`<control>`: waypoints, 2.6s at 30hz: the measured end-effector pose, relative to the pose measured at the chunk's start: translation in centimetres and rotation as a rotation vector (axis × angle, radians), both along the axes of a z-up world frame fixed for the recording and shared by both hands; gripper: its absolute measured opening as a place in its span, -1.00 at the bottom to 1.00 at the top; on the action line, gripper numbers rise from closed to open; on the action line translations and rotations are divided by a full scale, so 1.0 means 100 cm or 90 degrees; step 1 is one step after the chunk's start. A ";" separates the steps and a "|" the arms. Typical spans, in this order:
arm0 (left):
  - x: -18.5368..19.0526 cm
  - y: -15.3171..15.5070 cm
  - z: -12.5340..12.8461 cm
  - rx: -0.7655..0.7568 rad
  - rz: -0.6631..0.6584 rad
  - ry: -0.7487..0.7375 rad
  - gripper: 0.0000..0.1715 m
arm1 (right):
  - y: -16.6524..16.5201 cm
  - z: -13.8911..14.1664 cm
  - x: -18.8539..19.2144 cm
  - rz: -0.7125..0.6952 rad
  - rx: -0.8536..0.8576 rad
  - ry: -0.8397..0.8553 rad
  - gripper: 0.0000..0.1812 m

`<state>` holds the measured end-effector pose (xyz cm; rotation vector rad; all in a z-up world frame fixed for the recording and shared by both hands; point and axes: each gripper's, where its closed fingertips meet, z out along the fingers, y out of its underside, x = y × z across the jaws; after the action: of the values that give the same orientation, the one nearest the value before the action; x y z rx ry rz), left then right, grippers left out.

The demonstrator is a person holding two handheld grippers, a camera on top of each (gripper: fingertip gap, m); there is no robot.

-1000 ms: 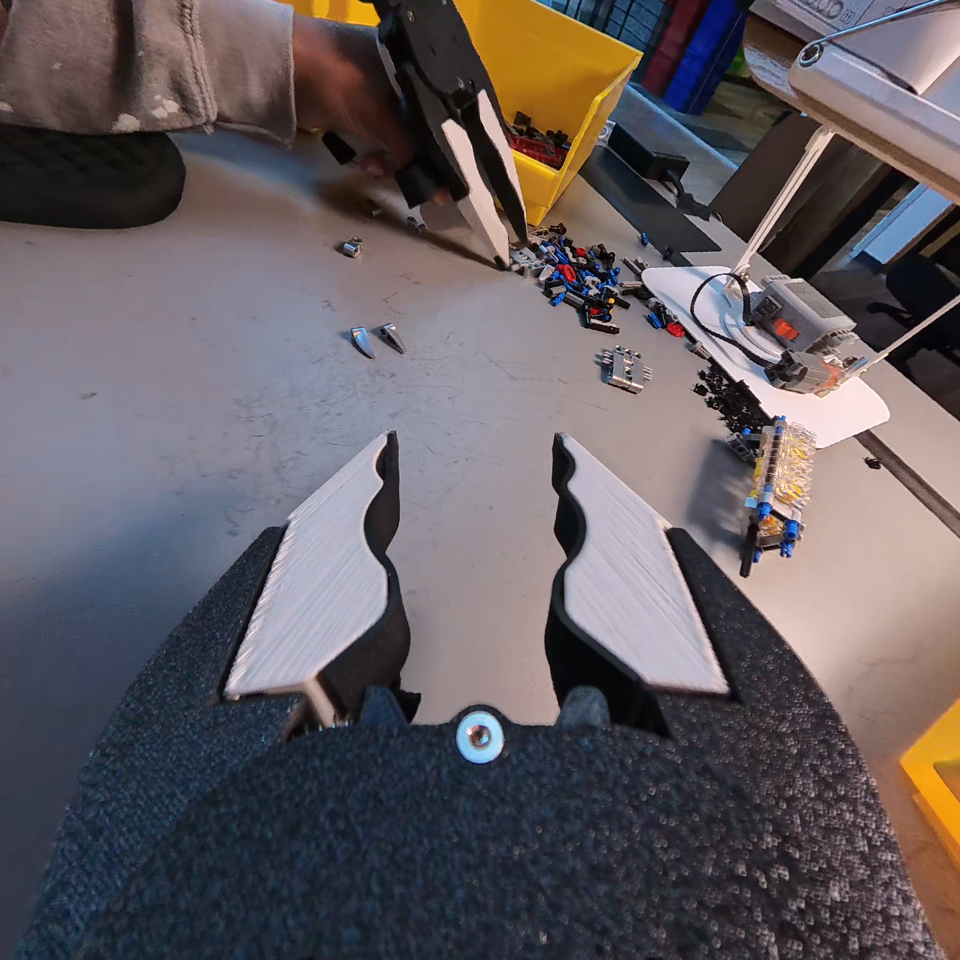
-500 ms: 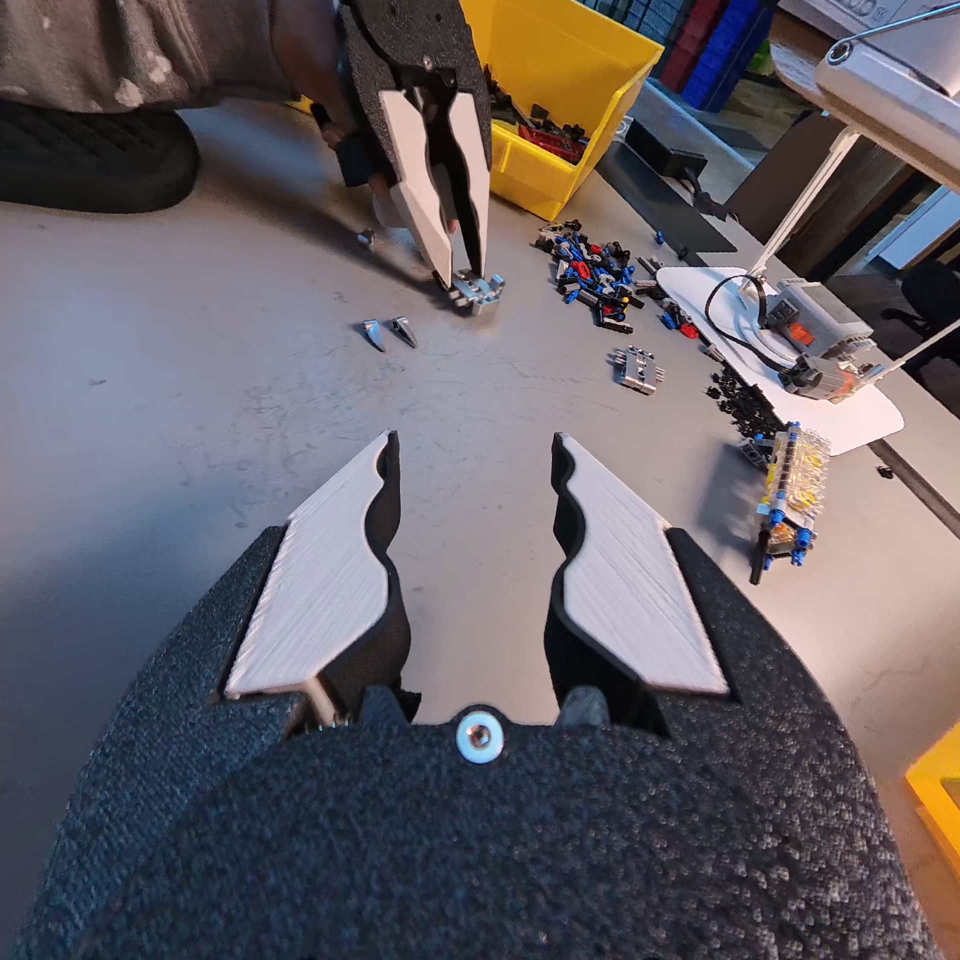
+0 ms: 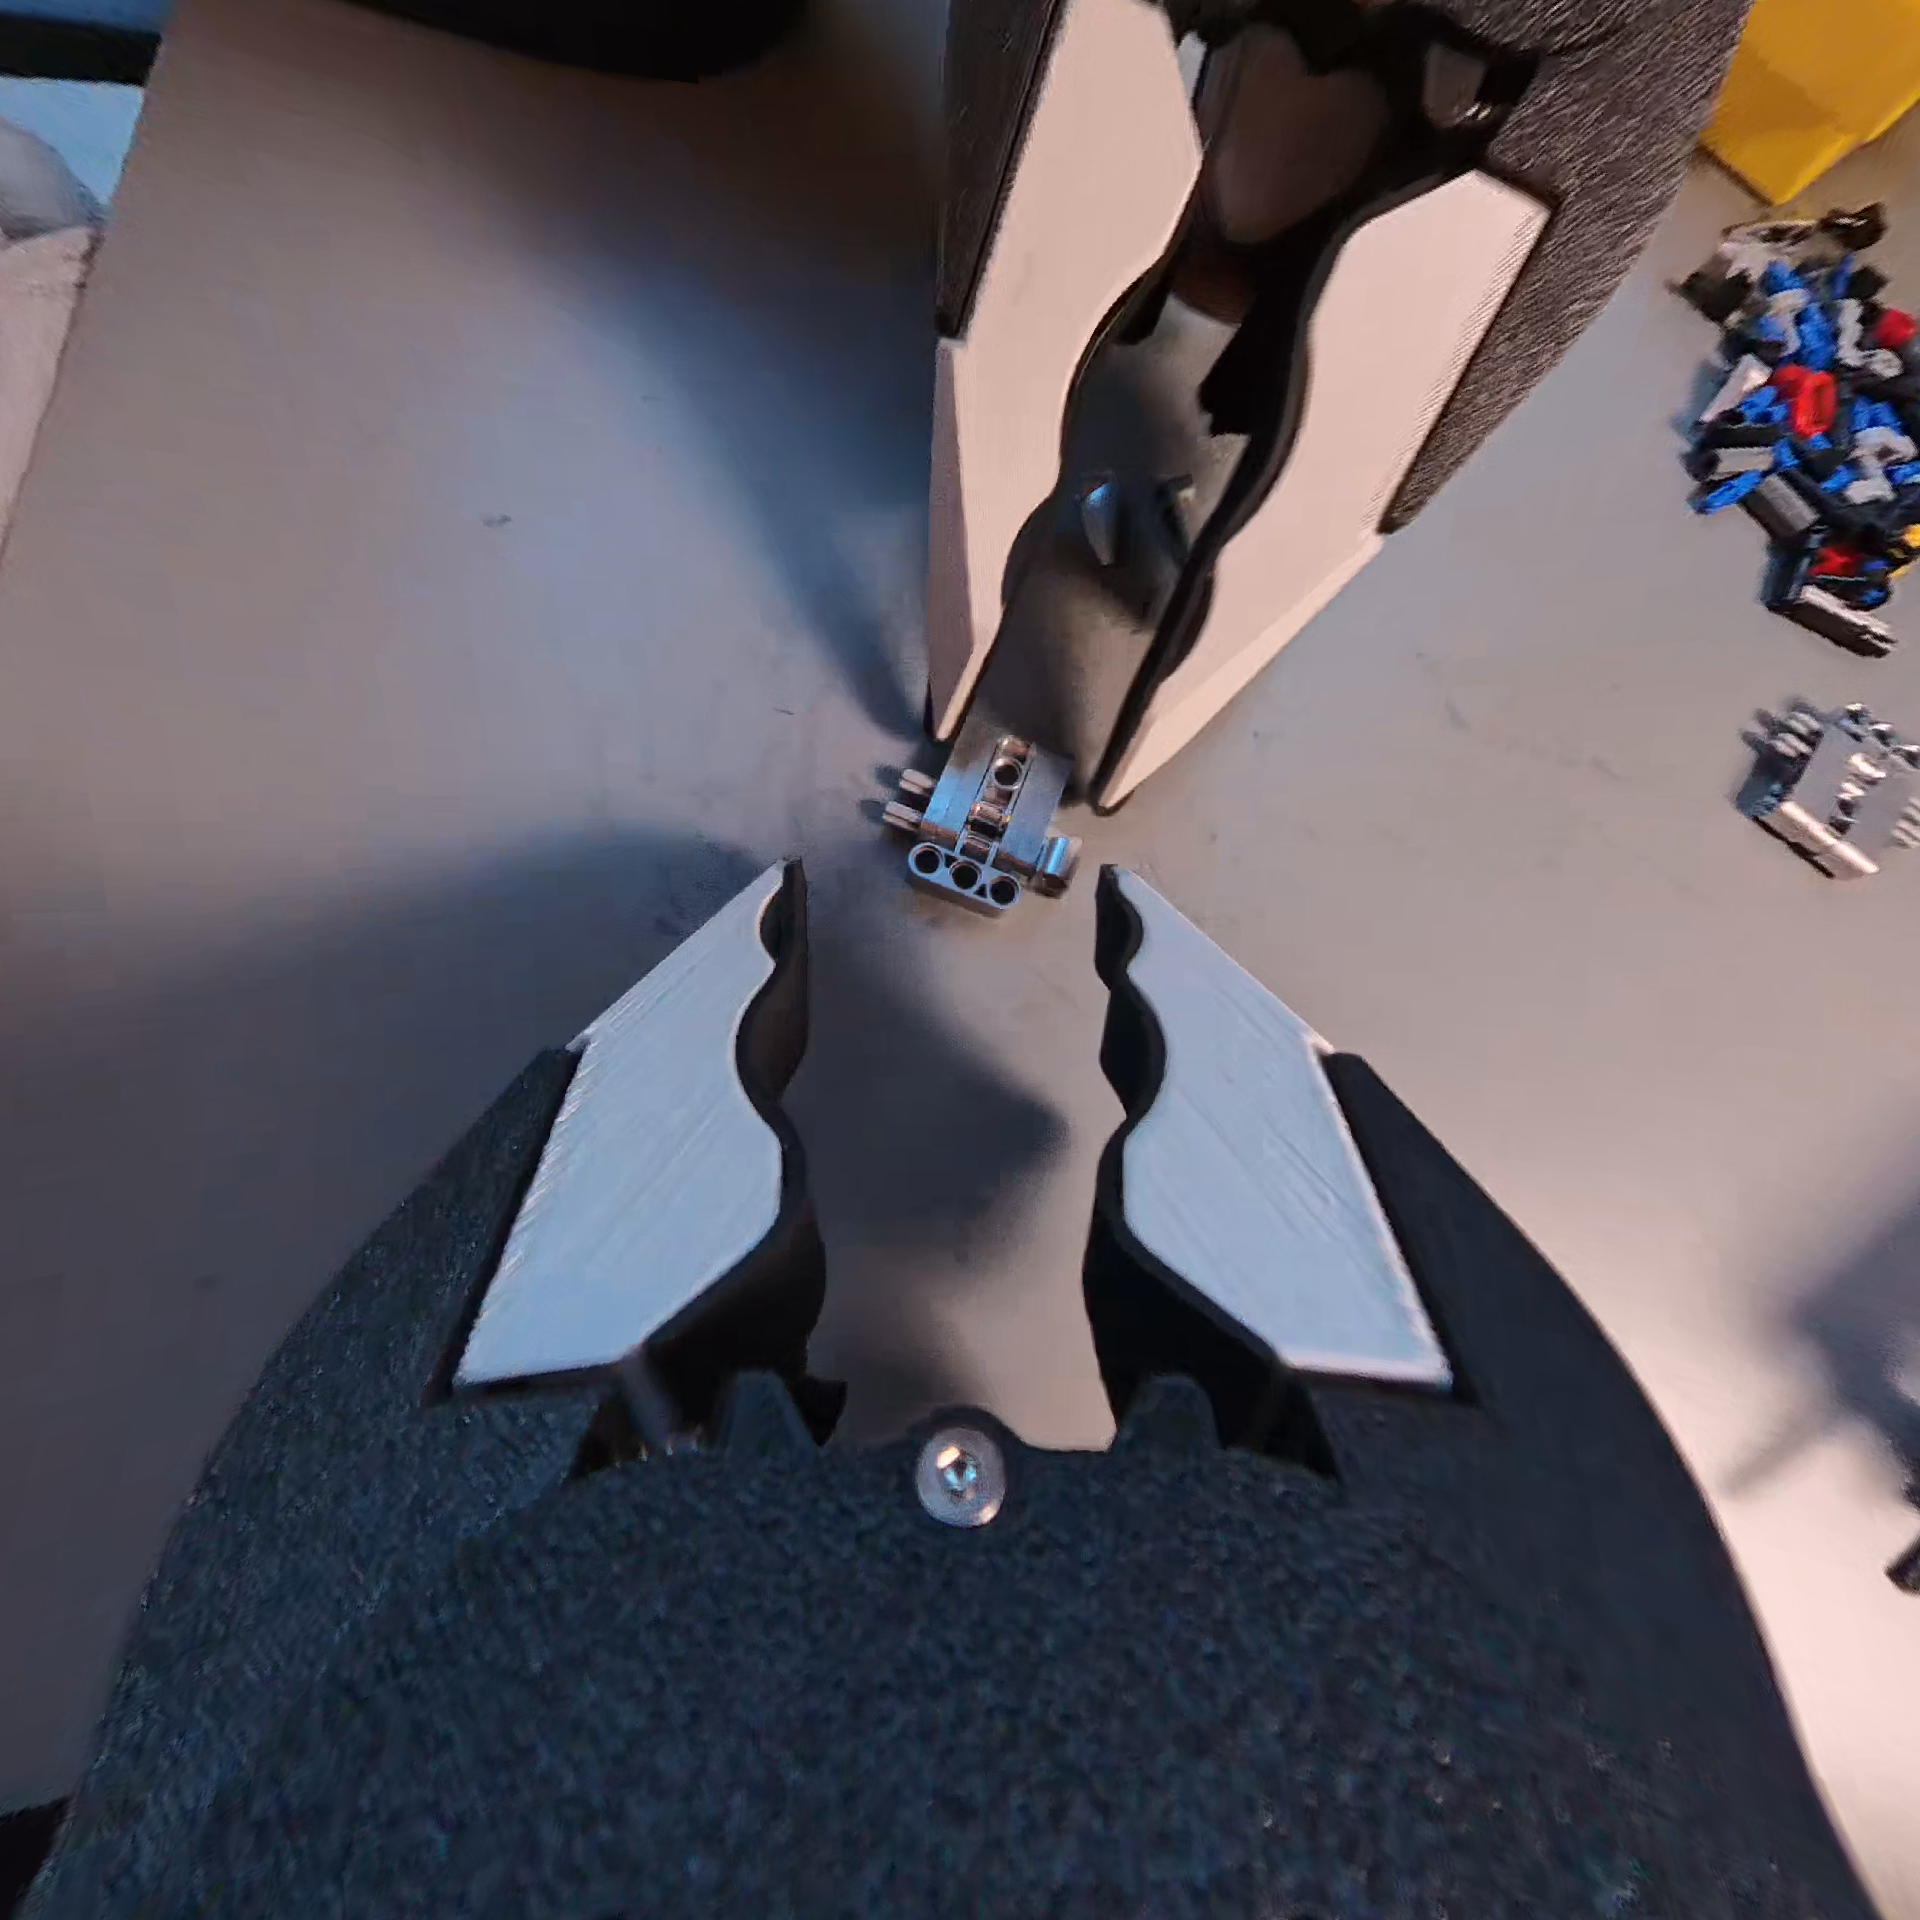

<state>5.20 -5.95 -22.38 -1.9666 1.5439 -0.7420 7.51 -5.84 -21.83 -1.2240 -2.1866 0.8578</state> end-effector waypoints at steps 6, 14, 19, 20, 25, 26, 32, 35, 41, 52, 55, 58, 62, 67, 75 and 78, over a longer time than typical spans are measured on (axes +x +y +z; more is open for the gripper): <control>-0.065 0.022 0.043 0.092 0.198 -0.035 -0.66 | -0.004 -0.008 -0.002 0.011 0.008 -0.021 -0.62; -0.154 -0.028 0.019 0.103 0.403 0.041 -0.71 | -0.009 -0.003 0.006 0.004 0.005 -0.008 -0.69; -0.166 -0.035 0.008 0.105 0.467 0.040 -0.72 | -0.017 -0.009 0.001 0.024 0.003 -0.015 -0.85; -0.167 -0.035 0.005 0.104 0.466 0.053 -0.72 | -0.017 -0.010 0.001 0.021 0.003 -0.017 -0.87; -0.161 -0.034 -0.004 0.081 0.443 0.072 -0.83 | -0.018 -0.010 0.001 0.016 0.004 -0.015 -0.89; -0.160 -0.034 -0.005 0.077 0.439 0.070 -0.83 | -0.019 -0.010 0.001 0.016 0.004 -0.014 -0.87; -0.147 -0.039 -0.001 0.067 0.422 0.036 -0.83 | -0.023 -0.005 -0.003 0.016 -0.003 0.001 -0.74; -0.109 -0.045 0.018 0.063 0.361 -0.065 -0.83 | -0.023 0.003 -0.008 0.008 -0.010 0.033 -0.70; -0.018 -0.052 0.078 -0.078 0.220 -0.374 -0.83 | -0.039 0.068 -0.033 0.025 0.042 0.276 -0.66; 0.003 -0.049 0.094 -0.254 0.192 -0.520 -0.84 | -0.050 0.087 -0.030 0.059 0.186 0.380 -0.89; 0.003 -0.049 0.097 -0.280 0.199 -0.547 -0.93 | -0.051 0.087 -0.030 0.055 0.188 0.377 -0.97; 0.002 -0.047 0.099 -0.310 0.206 -0.574 -0.93 | -0.050 0.089 -0.029 0.041 0.152 0.378 -1.00; 0.001 -0.044 0.097 -0.315 0.222 -0.575 -0.93 | -0.046 0.087 -0.031 0.023 0.114 0.369 -1.00; -0.008 -0.037 0.097 -0.286 0.253 -0.578 -0.92 | -0.039 0.082 -0.032 -0.007 0.043 0.347 -1.00; -0.031 -0.023 0.075 -0.071 0.338 -0.401 -0.76 | -0.023 0.073 -0.038 -0.071 -0.033 0.301 -1.00; -0.034 -0.023 0.057 0.011 0.342 -0.287 -0.75 | -0.018 0.070 -0.040 -0.093 -0.058 0.282 -1.00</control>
<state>1.81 -8.25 -16.67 -1.9029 0.7138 -0.8499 3.50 -7.60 -14.87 -1.0939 -1.7038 1.0597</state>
